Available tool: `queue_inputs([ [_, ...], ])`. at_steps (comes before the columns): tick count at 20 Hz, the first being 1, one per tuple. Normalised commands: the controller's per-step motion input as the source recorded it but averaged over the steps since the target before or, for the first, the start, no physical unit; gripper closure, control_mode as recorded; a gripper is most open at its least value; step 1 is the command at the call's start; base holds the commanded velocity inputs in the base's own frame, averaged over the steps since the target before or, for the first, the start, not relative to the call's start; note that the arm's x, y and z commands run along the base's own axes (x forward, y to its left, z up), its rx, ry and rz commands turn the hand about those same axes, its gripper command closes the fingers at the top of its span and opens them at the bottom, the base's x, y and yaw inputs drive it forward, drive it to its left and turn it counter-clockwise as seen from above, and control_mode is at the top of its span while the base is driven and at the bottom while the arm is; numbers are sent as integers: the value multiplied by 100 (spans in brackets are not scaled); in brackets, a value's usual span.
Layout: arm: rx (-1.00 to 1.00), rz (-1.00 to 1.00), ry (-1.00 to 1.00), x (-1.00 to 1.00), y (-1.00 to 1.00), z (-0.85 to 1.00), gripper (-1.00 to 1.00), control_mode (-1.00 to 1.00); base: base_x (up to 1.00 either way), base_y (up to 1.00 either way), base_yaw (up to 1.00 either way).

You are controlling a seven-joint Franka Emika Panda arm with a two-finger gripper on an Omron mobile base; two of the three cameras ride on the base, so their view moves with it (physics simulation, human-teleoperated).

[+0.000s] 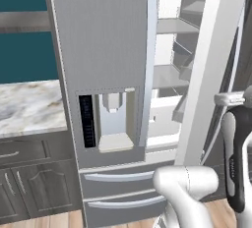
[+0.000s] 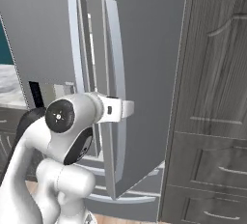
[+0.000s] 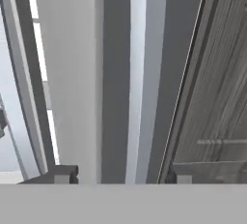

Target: Open the fridge, grab two sodas, and place both sodas inside the bowl with ice on the dining counter.

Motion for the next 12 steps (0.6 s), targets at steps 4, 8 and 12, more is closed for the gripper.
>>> queue_inputs([
  [4,-13,0,-13,-100,18,59,-100,-100,0,0,0],
  [8,-18,-2,-2,-88,54,75,-100,-100,0,0,0],
  [12,-21,-12,0,-33,78,78,-100,-100,0,0,0],
])
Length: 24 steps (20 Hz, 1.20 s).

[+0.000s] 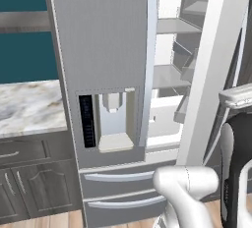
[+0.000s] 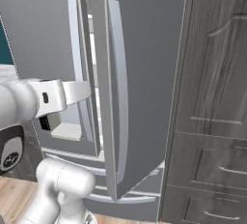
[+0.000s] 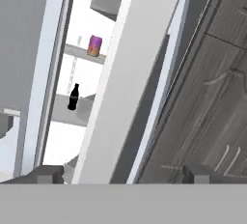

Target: Open the fridge, grab two sodas, and place both sodas inside the bowl with ice on the dining counter.

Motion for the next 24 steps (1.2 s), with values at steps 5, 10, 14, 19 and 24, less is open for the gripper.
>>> queue_inputs([
  [5,-23,-23,6,9,92,44,-100,-100,0,0,0],
  [10,-22,-23,12,59,65,14,-100,-100,0,0,0],
  [14,-13,-5,9,84,3,0,-100,-100,0,0,0],
  [19,-8,0,9,96,0,0,-100,-100,0,0,0],
  [24,-7,0,12,99,0,0,-100,-100,0,0,0],
])
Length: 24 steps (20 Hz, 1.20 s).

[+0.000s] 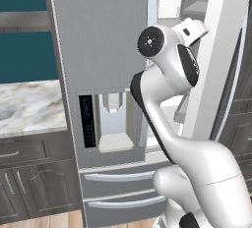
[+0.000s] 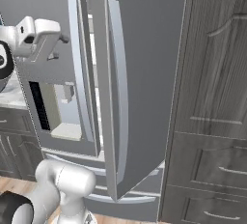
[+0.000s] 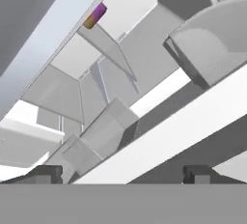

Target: Open the fridge, grab two sodas, and place both sodas inside the bowl with ice on the dining counter.

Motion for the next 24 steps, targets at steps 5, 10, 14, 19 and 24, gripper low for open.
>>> queue_inputs([
  [5,-5,0,13,79,-17,0,-100,-100,0,0,0],
  [10,-3,0,13,58,-48,0,-100,-100,0,0,0],
  [14,-1,0,11,43,-61,0,-100,-100,0,0,0],
  [19,0,-1,5,14,-71,0,-100,-100,0,0,0],
  [24,0,-5,8,8,-80,0,-100,-100,0,0,0],
])
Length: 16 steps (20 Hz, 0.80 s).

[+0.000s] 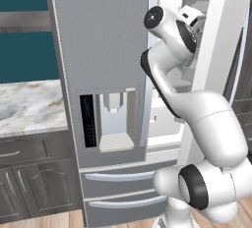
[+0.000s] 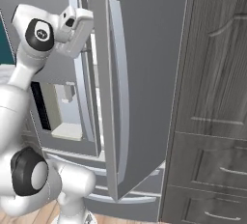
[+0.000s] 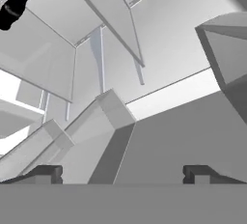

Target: Open the fridge, grab two sodas, and place both sodas inside the bowl with ice on the dining counter.

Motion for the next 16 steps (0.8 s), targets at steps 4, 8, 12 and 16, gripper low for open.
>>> queue_inputs([
  [4,0,-6,11,10,-92,0,-100,-100,0,0,0],
  [8,0,-7,11,5,-95,0,-100,-100,0,0,0],
  [12,0,-8,7,0,-99,0,-100,-100,0,0,0],
  [16,0,-7,0,-6,-100,-5,-100,-100,0,0,0],
])
